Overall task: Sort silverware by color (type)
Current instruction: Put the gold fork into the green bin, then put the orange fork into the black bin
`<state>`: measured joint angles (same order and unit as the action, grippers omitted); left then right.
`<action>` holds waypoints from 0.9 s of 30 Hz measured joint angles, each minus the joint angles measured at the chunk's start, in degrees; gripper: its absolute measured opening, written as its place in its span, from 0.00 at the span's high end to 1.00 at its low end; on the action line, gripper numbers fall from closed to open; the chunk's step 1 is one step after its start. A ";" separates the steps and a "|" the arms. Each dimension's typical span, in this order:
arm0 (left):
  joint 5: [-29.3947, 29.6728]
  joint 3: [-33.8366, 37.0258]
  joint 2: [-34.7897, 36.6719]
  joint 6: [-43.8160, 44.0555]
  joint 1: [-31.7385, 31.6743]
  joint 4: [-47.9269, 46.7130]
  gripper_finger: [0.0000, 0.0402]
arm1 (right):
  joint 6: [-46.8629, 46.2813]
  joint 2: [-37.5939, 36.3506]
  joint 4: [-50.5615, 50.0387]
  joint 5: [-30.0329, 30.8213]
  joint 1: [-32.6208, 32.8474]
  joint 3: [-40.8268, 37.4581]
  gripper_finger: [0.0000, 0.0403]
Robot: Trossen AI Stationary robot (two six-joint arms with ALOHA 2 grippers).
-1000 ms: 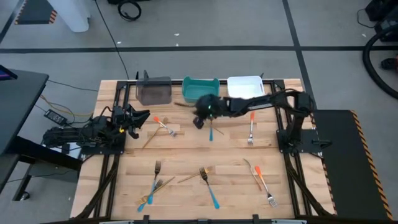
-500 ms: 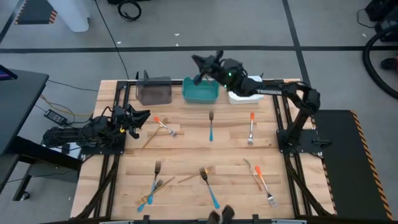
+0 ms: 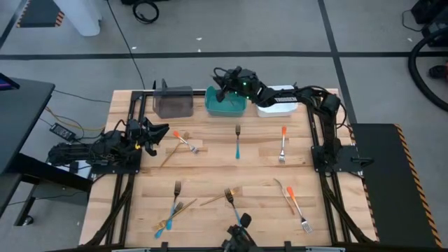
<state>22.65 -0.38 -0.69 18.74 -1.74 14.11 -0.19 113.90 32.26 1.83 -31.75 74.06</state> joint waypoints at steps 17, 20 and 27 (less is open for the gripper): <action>0.11 0.00 -0.01 0.00 0.00 0.15 0.78 | 7.32 0.21 -16.47 0.02 0.11 0.06 0.85; 0.11 0.00 0.00 0.00 0.00 0.15 0.78 | 7.44 0.21 -16.48 0.02 0.11 0.07 0.81; 0.15 0.00 0.00 0.00 0.00 0.26 0.78 | 7.46 -1.57 -10.09 3.08 0.80 0.07 0.78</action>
<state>22.80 -0.38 -0.69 18.74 -1.74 14.37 7.27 112.33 22.17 4.91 -30.94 74.13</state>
